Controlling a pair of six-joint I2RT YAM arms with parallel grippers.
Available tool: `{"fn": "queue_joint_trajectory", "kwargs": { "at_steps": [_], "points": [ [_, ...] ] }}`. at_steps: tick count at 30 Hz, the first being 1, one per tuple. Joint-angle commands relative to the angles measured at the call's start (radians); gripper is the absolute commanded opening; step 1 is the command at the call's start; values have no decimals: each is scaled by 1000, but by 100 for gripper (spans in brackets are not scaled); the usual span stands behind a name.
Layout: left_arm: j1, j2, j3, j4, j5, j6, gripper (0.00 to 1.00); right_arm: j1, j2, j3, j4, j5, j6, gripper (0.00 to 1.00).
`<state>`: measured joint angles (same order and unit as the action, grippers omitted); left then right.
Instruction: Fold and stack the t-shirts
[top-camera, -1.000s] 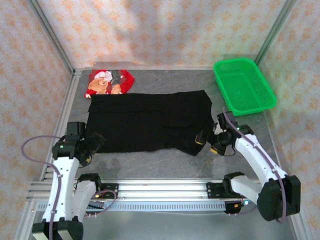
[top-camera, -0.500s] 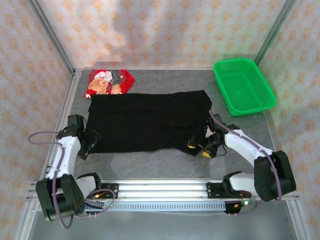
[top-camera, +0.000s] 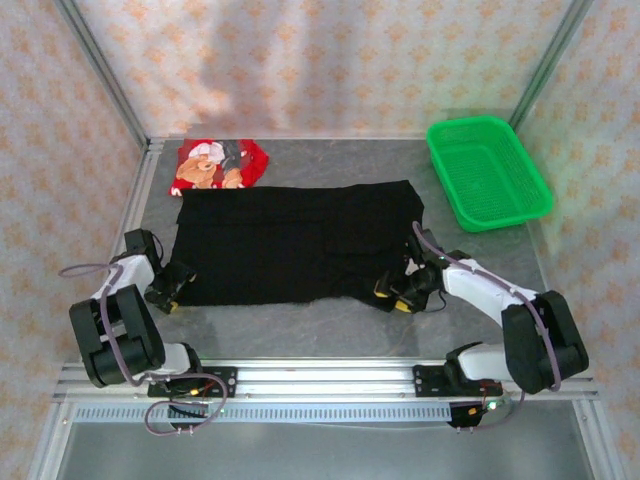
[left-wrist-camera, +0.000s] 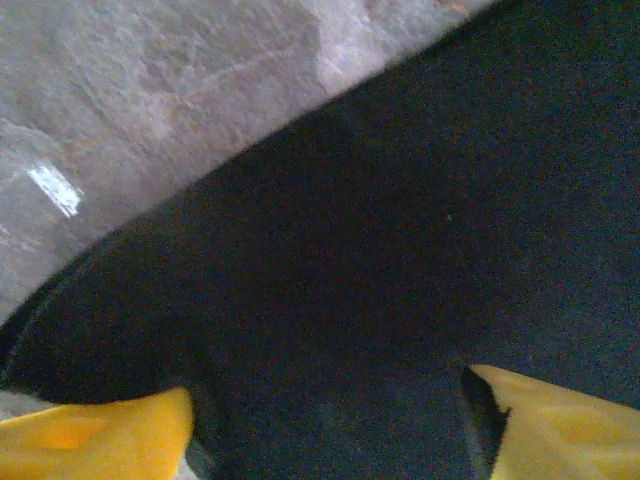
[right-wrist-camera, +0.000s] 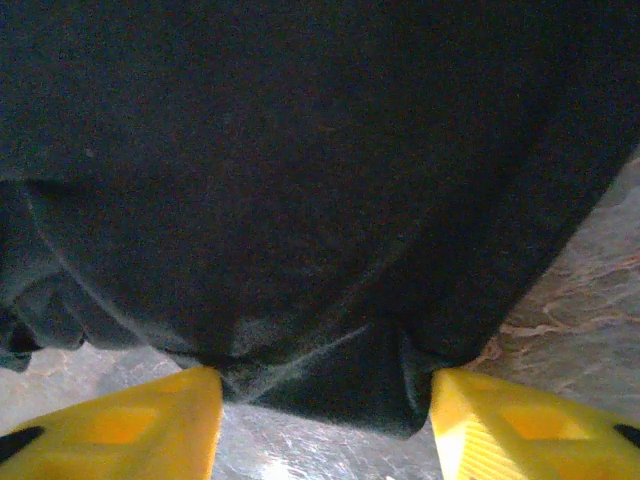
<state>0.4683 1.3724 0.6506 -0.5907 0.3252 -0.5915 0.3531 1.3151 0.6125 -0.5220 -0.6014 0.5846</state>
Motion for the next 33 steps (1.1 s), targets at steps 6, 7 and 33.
{"fn": "queue_joint_trajectory", "kwargs": {
  "at_steps": [6,7,33],
  "points": [
    [3,145,-6,184,82,12,28,6,41,27,37,60,35,22],
    [3,159,6,191,88,11,21,6,39,38,32,64,32,19],
    [-29,66,344,2,115,9,0,-171,155,464,-302,-27,-121,0]
  ]
}}
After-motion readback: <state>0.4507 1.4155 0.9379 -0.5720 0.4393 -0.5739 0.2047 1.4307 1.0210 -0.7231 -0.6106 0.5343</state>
